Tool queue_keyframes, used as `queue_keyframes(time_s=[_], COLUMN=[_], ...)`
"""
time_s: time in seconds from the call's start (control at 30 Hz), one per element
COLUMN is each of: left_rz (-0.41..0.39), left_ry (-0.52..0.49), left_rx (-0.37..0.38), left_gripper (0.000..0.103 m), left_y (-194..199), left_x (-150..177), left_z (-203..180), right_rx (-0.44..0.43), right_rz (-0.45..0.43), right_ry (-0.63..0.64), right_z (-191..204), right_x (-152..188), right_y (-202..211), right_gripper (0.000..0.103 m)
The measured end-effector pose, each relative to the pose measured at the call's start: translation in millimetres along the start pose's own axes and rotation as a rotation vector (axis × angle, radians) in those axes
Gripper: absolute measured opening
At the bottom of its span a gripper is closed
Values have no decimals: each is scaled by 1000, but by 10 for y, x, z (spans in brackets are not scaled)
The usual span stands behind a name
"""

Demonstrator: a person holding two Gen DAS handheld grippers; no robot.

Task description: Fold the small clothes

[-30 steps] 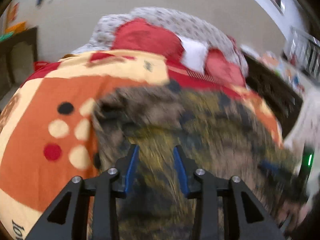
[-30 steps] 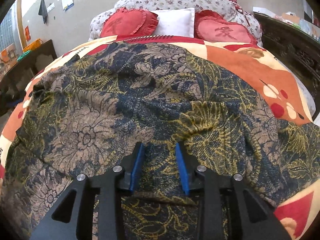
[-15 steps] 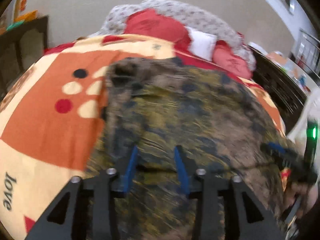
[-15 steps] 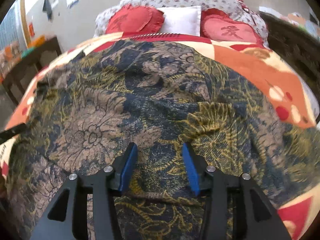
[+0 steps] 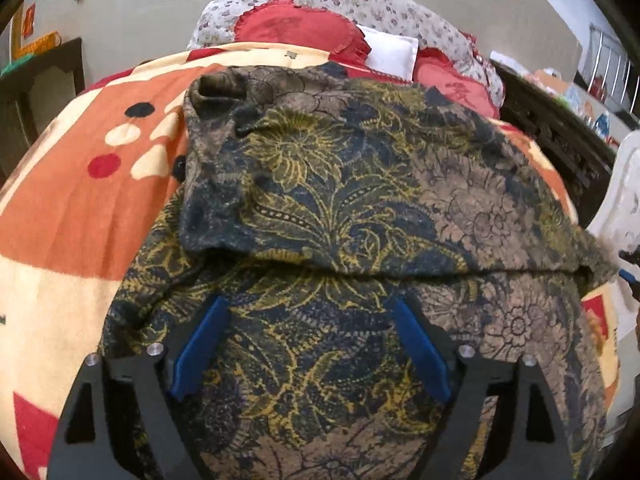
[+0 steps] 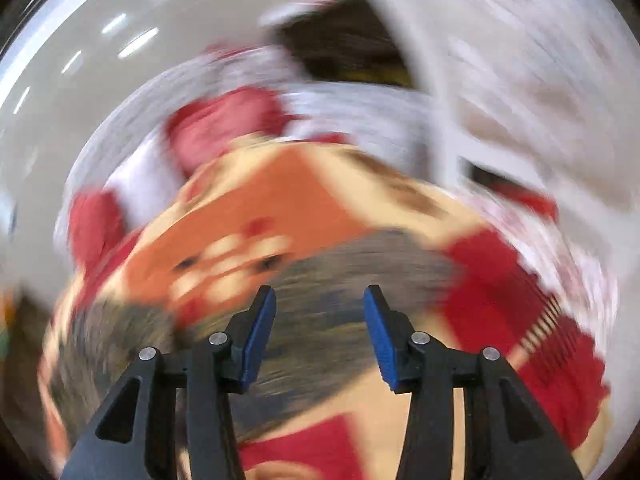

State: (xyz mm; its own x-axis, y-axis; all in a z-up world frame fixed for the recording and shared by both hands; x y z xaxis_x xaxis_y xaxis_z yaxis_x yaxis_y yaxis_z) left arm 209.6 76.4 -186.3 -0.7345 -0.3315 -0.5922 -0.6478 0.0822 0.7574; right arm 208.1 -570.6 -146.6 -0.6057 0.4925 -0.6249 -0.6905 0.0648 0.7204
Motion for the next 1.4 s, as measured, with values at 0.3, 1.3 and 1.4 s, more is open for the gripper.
queue_keyframes(time_s=[0.3,1.3,1.4], left_rz=[0,291,396], left_ry=[-1,202,217], left_rx=[-7,449,483], left_gripper=[90,91,91], left_y=[-5,61,-109], left_x=[20,-383,-225], left_z=[38,-1059,-1325], right_rx=[-112,-638,-613], right_rz=[11,95,69], right_ry=[-134,699,753], right_z=[-427,3566,3585], right_x=[87,1800,1950], right_y=[-344,36,75], right_gripper=[47,7,7])
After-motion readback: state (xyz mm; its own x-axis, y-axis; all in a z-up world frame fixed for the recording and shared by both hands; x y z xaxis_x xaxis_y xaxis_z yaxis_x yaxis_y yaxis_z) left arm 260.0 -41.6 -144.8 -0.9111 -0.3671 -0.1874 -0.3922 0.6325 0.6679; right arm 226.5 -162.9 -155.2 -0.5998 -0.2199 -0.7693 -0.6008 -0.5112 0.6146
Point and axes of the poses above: each gripper's, at about its wrist camera, not at the fingertips, and y roughly against the way its jaws point, z to its left, x to its underside, the point moved 9 cm from there along -y, roughly the way its jaws point, and after that the axes turned 13 degrees about y, right-handed, at the moved point
